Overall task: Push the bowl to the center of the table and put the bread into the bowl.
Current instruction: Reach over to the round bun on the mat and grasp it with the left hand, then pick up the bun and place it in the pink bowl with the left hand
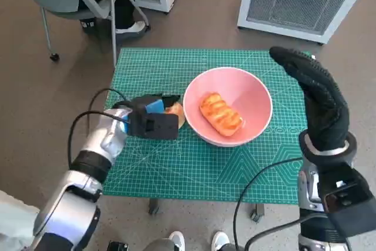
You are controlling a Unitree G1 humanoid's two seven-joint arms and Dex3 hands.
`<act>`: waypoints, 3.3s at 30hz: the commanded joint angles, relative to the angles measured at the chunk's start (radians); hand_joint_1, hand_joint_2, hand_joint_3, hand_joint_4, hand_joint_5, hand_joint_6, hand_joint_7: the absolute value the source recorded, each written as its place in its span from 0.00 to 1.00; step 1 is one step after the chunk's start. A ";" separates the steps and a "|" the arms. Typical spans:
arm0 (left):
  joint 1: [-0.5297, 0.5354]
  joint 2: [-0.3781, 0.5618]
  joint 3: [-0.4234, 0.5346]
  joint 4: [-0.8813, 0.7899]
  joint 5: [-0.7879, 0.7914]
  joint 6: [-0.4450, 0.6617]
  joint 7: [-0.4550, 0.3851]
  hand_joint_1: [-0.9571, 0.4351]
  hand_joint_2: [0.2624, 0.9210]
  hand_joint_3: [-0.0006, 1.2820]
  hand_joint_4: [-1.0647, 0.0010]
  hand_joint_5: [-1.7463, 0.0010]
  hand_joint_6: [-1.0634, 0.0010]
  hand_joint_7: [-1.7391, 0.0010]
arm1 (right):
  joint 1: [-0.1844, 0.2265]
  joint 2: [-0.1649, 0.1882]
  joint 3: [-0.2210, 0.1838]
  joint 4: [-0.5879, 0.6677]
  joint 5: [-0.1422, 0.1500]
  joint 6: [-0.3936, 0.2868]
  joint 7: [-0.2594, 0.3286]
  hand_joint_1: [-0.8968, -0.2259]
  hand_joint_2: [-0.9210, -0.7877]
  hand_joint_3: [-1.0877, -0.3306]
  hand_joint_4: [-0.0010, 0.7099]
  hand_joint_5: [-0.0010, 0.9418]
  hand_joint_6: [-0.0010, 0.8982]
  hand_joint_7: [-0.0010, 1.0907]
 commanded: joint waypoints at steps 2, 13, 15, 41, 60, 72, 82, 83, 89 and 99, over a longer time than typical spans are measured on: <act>0.000 -0.038 -0.001 0.060 -0.010 -0.021 0.045 0.50 1.00 0.04 0.78 0.98 0.65 0.95 | 0.011 -0.001 0.004 0.005 0.006 0.007 0.009 0.49 0.00 0.51 0.44 0.00 0.00 0.65; 0.012 -0.012 0.032 0.111 -0.034 -0.142 0.167 0.67 1.00 0.14 0.48 0.30 0.55 0.26 | 0.020 -0.001 0.002 -0.008 -0.002 0.008 0.002 0.49 0.00 0.51 0.44 0.00 0.00 0.65; 0.004 0.003 0.039 0.106 -0.041 -0.151 0.165 0.68 1.00 0.14 0.48 0.28 0.54 0.25 | 0.021 -0.001 0.001 -0.008 -0.001 0.007 0.002 0.50 0.00 0.51 0.44 0.00 0.00 0.65; 0.031 0.193 0.189 -0.537 0.029 0.000 0.334 0.69 1.00 0.07 0.36 0.31 0.44 0.33 | 0.003 0.020 0.001 0.026 -0.023 -0.014 -0.016 0.51 0.00 0.51 0.44 0.00 0.00 0.64; 0.071 0.066 0.132 -0.812 -0.022 -0.078 0.226 0.69 1.00 0.03 0.30 0.37 0.41 0.32 | -0.009 0.033 0.005 0.022 -0.043 -0.018 -0.030 0.50 0.00 0.51 0.44 0.00 0.00 0.64; 0.037 -0.034 0.051 -0.668 -0.006 -0.147 0.182 0.69 1.00 0.08 0.39 0.33 0.46 0.28 | -0.006 0.027 0.003 0.019 -0.042 -0.022 -0.029 0.51 0.00 0.51 0.45 0.01 0.00 0.64; 0.004 -0.028 0.001 -0.617 -0.015 -0.101 -0.045 0.58 0.92 0.02 0.83 0.96 0.74 0.94 | 0.011 0.019 -0.004 -0.009 -0.035 -0.006 -0.029 0.49 0.00 0.52 0.45 0.01 0.00 0.64; 0.001 -0.027 0.001 -0.619 -0.015 -0.093 -0.063 0.55 0.92 0.01 0.85 0.97 0.75 0.96 | 0.012 0.018 -0.005 -0.011 -0.034 -0.003 -0.029 0.49 0.00 0.52 0.45 0.01 0.00 0.64; 0.016 -0.021 0.018 -0.623 -0.007 -0.102 -0.046 0.42 0.93 0.01 0.90 1.00 0.77 0.98 | 0.019 0.016 -0.011 -0.028 -0.034 0.013 -0.031 0.51 0.00 0.52 0.45 0.01 0.00 0.64; 0.070 -0.042 0.128 -0.617 -0.122 -0.163 0.068 0.38 0.99 0.04 0.92 1.00 0.77 0.99 | 0.015 0.024 -0.014 -0.045 -0.058 0.034 -0.051 0.54 0.00 0.53 0.45 0.01 0.00 0.65</act>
